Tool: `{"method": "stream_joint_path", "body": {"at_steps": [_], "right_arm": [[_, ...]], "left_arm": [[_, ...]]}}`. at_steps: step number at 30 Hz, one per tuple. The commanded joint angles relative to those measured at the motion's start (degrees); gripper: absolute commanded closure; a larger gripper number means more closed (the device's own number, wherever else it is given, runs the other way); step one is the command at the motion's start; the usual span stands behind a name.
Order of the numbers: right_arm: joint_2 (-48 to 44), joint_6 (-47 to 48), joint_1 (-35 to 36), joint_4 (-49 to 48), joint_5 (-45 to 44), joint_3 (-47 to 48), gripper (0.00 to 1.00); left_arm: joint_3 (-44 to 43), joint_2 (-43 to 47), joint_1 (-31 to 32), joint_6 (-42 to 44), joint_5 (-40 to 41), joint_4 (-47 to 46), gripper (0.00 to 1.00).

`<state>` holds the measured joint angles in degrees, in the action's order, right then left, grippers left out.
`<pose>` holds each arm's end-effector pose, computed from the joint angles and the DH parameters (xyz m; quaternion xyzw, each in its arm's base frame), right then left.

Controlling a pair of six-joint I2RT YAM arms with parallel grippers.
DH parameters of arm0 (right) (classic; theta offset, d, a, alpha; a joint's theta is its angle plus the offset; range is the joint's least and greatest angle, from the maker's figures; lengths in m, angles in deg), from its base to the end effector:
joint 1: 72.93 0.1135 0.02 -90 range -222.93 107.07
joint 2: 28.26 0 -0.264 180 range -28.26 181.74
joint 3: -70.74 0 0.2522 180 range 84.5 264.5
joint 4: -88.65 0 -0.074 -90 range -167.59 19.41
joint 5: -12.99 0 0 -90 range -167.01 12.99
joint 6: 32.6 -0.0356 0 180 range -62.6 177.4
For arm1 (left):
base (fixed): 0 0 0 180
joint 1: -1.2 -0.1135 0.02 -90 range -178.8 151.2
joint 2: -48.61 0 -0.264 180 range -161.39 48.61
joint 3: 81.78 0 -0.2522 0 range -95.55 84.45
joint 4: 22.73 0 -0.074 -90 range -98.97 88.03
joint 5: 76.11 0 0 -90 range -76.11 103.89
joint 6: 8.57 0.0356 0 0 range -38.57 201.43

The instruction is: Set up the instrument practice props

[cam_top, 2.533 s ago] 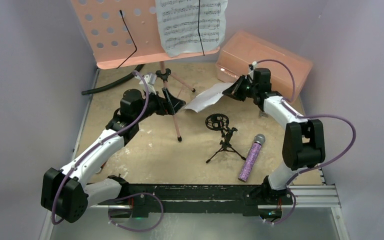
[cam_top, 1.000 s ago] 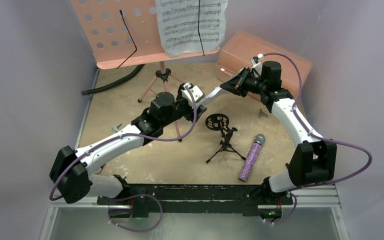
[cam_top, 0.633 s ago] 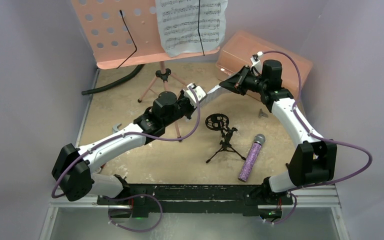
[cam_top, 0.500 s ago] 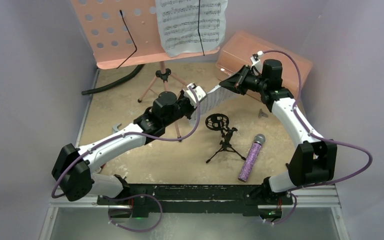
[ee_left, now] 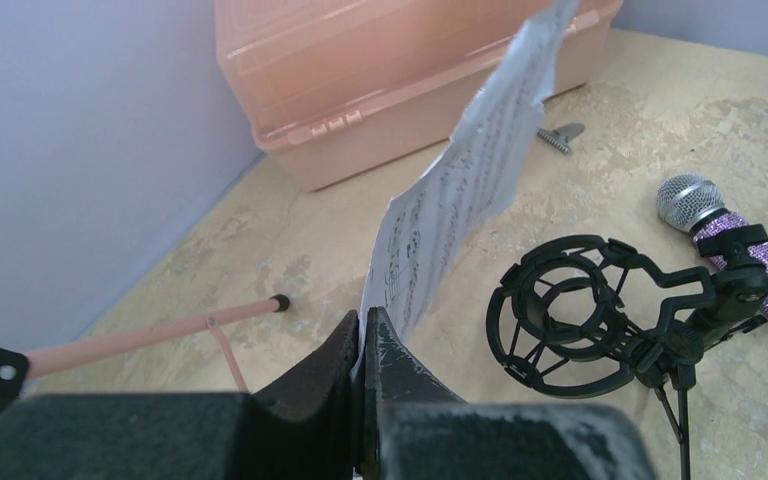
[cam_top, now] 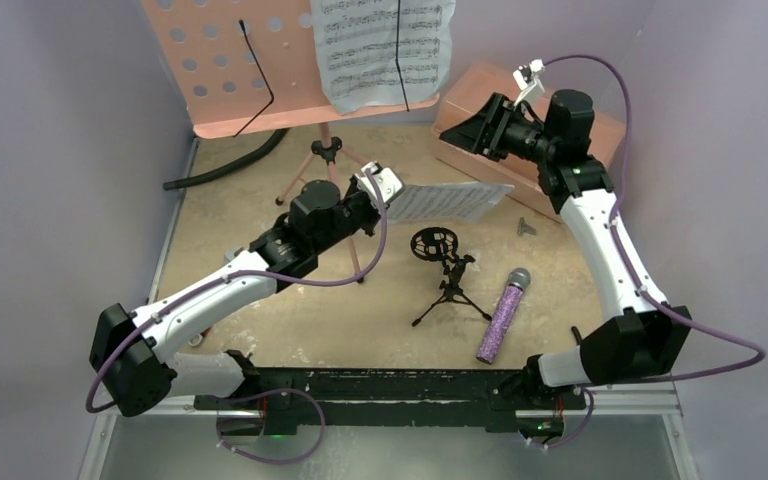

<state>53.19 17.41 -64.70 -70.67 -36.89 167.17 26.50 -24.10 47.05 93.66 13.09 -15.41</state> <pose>0.3185 0.0692 0.4297 -0.0308 0.7328 0.4896 0.4715 0.2101 -0.2171 0.3454 0.3712 0.6591 -0.1942 0.6245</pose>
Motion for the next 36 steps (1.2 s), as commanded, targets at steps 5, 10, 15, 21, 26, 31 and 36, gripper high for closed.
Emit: {"method": "stream_joint_path", "body": {"at_steps": [5,10,15,21,26,31,36], "right_arm": [[-10.2,16.3,0.0,-10.5,4.2,-4.9,0.24],[-15.1,26.5,0.3,-13.6,10.7,-10.4,0.22],[-18.7,45.4,2.7,-1.8,13.6,-9.4,0.10],[-18.7,59.7,6.3,13.6,12.7,-7.2,0.04],[-15.5,65.9,10.7,23.2,7.3,-5.8,0.11],[-12.2,66.6,12.5,24.6,2.0,-3.0,0.26],[-10.5,66.0,13.6,22.6,0.5,-1.7,0.39]], "left_arm": [[-7.4,3.3,0.3,5.6,-6.4,6.3,1.00],[-11.6,2.0,0.3,8.8,-10.6,13.4,1.00],[-15.2,0.2,0.2,10.3,-12.7,18.2,1.00],[-17.5,-1.5,0.2,10.7,-14.2,19.1,1.00],[-19.1,-2.8,0.3,10.5,-15.1,18.9,1.00],[-20.2,-3.4,0.3,10.3,-16.6,18.6,1.00],[-20.5,-3.5,0.3,9.7,-17.7,18.0,1.00]]}}
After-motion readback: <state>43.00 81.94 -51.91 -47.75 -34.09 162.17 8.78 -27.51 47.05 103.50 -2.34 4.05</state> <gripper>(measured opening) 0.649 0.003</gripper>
